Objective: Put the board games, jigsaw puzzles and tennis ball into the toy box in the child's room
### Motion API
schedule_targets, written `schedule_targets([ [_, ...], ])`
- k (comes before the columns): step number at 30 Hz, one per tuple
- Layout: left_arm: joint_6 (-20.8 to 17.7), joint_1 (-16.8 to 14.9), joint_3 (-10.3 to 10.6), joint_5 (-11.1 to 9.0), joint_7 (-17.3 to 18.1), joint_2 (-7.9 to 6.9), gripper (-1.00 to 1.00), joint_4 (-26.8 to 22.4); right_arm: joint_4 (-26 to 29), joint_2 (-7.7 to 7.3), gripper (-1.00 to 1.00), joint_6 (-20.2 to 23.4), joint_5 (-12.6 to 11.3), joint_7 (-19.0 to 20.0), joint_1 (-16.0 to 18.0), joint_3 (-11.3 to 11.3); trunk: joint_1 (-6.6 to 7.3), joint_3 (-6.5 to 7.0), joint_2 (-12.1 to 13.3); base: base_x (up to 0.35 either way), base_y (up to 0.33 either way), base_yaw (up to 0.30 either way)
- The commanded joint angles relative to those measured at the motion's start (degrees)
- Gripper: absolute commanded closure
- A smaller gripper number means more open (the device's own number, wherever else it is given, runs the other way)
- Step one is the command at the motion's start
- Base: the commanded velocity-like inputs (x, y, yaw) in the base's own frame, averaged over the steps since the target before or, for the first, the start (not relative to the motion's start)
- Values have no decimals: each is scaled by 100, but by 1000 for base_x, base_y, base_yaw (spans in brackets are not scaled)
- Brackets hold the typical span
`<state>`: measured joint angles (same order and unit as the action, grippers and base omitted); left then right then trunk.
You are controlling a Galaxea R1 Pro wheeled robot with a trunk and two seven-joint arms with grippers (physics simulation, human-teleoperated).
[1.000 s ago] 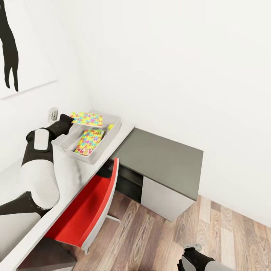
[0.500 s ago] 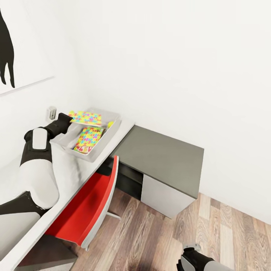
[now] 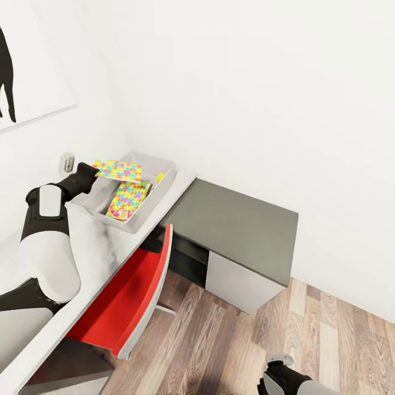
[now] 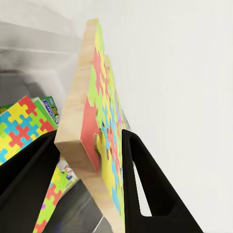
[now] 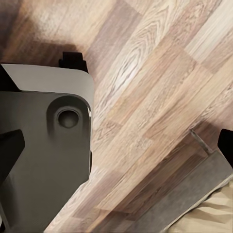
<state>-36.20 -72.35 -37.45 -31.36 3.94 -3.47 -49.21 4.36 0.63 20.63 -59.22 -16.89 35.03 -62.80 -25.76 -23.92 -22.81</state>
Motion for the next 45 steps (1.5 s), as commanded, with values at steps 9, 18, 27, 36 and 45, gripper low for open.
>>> schedule_targets([
  [9,-37,-7,-13,5,27,8,100,-1,12,8,-100,27,-46,-34,4,-48,-3,-94,-11,0,0,0],
  [18,-37,-7,-8,7,27,18,100,-1,12,17,-100,26,-46,-34,4,-49,-3,-179,-11,0,0,0],
  [27,-37,-7,-8,7,27,13,100,-1,12,33,-100,20,-46,-34,4,-49,-3,-235,-11,0,0,0],
  [36,-28,-7,-8,10,27,28,-100,-1,12,33,-100,12,-37,-34,-64,-49,-3,-238,-11,0,0,0],
  [45,-31,-7,-8,8,27,30,-100,-1,12,33,-100,11,-31,-34,-83,-49,-3,-238,-11,0,0,0],
])
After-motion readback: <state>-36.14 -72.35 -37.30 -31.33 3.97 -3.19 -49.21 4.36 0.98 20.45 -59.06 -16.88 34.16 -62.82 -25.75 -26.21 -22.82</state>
